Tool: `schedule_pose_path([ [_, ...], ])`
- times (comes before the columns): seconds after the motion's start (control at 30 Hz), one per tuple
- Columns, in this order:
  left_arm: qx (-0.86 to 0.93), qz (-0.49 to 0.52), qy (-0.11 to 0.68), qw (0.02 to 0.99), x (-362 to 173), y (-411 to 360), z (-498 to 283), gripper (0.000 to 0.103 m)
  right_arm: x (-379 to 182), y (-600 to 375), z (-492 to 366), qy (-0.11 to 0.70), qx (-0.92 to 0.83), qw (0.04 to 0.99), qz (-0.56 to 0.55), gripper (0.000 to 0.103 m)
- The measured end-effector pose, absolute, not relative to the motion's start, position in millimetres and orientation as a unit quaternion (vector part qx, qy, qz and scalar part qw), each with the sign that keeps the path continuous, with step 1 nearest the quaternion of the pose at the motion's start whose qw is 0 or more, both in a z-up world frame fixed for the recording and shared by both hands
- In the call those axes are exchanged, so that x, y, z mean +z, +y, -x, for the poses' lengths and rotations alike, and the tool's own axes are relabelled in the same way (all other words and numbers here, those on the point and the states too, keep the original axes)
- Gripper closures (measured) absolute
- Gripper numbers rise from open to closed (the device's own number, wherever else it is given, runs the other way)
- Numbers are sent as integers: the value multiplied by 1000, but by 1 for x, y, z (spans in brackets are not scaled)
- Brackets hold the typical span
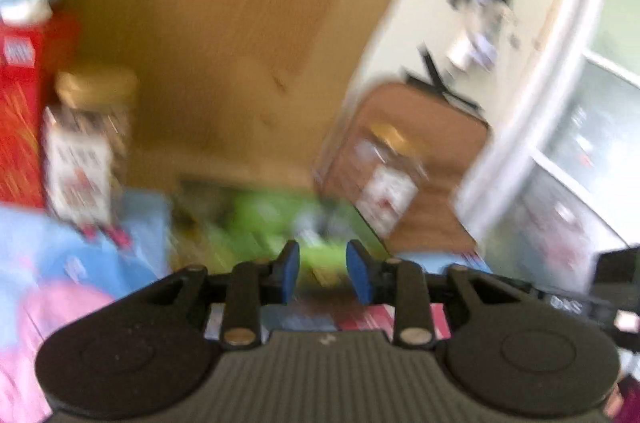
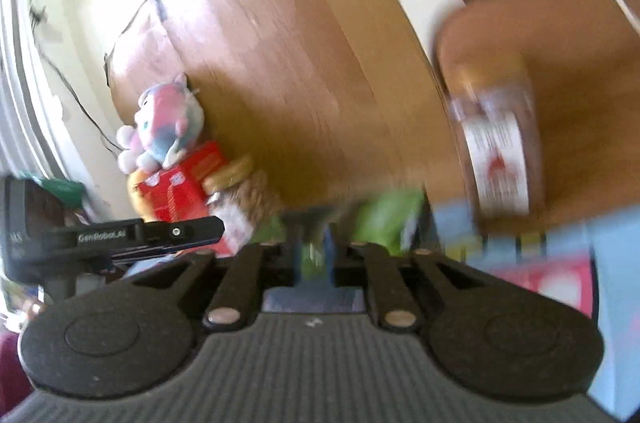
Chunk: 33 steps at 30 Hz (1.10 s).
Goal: Organize snacks
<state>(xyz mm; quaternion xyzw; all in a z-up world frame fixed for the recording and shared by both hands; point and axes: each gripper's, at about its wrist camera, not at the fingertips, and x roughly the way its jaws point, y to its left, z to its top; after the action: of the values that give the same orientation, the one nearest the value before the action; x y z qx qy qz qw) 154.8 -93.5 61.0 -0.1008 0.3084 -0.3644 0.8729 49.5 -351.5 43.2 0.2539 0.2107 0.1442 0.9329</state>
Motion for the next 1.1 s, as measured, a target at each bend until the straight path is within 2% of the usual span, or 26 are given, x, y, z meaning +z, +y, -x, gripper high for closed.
schedule_pose_path([
  [0.2,-367,111,419,823,0,-123,-153,76,-9,-389,-11,275,92,894,-342,79],
  [0.3,-366,136,458,799,-20,-130,-162,64,-31,-399,-2,300,86,869,-383,76],
  [0.43,-360,142,458,800,-31,-134,-159,59,-42,-395,-5,318,94,858,-393,73],
  [0.57,-358,140,459,801,-32,-136,-159,59,-47,-380,-23,322,118,850,-400,74],
  [0.6,-358,140,459,801,-33,-135,-159,59,-48,-377,-27,321,122,848,-404,76],
  [0.63,-357,139,459,802,-32,-135,-159,57,-48,-375,-29,321,123,847,-405,84],
  [0.73,-366,150,461,795,-29,-132,-160,55,-57,-378,-31,316,137,820,-457,90],
  [0.87,-388,181,436,792,-16,-111,-154,53,-63,-388,-16,295,163,775,-535,92],
  [0.93,-397,197,430,787,-11,-102,-151,48,-58,-391,-9,281,176,765,-552,92],
  [1.1,-421,211,416,778,2,-92,-141,47,-41,-387,-9,251,219,748,-573,92],
])
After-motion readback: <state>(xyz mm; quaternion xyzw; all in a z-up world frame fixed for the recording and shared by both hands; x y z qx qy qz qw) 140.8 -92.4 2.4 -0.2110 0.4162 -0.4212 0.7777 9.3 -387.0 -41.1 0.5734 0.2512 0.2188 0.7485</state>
